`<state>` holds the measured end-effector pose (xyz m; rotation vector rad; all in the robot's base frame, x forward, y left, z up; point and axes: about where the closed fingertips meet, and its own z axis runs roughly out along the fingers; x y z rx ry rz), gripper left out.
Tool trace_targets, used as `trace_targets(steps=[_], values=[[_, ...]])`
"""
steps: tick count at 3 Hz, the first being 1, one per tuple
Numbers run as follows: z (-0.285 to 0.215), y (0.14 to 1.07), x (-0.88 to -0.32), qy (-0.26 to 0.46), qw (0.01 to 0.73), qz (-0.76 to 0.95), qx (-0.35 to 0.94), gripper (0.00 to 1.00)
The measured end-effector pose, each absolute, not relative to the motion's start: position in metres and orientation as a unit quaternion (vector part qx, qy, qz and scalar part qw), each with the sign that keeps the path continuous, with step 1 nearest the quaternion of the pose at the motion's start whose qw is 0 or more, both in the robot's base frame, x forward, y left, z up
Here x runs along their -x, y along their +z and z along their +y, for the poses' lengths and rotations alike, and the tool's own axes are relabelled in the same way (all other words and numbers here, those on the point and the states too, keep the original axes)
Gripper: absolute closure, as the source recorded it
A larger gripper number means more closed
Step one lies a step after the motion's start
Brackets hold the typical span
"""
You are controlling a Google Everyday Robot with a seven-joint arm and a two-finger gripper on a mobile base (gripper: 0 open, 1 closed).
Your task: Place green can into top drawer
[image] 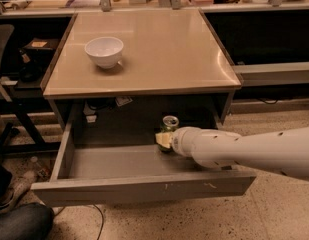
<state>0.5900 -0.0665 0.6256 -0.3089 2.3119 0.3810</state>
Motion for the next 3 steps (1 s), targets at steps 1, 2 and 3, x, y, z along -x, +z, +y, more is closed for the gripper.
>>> trace_targets(steps=[1,2,3], values=[[-0.0665,0.6256,-0.5900,0.149,0.379,0.905,0.121,0.82],[-0.0665,0.6256,-0.5900,0.149,0.379,0.905,0.121,0.59],[-0.0664,0.6257,-0.5900,0.149,0.379,0.905,0.121,0.36]])
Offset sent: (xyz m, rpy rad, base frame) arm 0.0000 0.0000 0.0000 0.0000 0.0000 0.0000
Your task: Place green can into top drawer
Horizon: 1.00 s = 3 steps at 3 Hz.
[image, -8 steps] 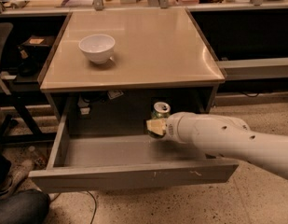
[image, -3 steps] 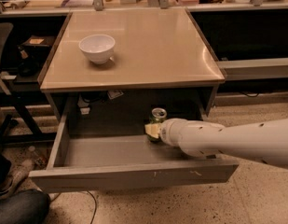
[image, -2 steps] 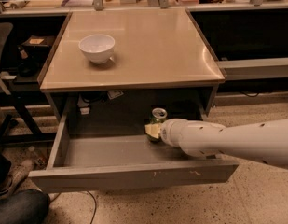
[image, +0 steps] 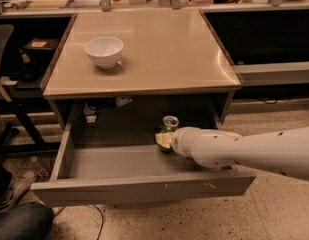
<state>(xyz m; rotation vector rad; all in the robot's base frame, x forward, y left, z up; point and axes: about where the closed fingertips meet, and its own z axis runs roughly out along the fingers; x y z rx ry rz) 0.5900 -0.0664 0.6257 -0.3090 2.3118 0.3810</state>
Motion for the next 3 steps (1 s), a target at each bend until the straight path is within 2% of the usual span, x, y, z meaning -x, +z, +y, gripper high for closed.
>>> trace_targets(steps=[1,2,3], values=[[-0.0664,0.6257,-0.5900,0.149,0.379,0.905,0.121,0.12],[-0.0664,0.6257,-0.5900,0.149,0.379,0.905,0.121,0.00],[-0.0664,0.6257,-0.5900,0.149,0.379,0.905,0.121,0.00]])
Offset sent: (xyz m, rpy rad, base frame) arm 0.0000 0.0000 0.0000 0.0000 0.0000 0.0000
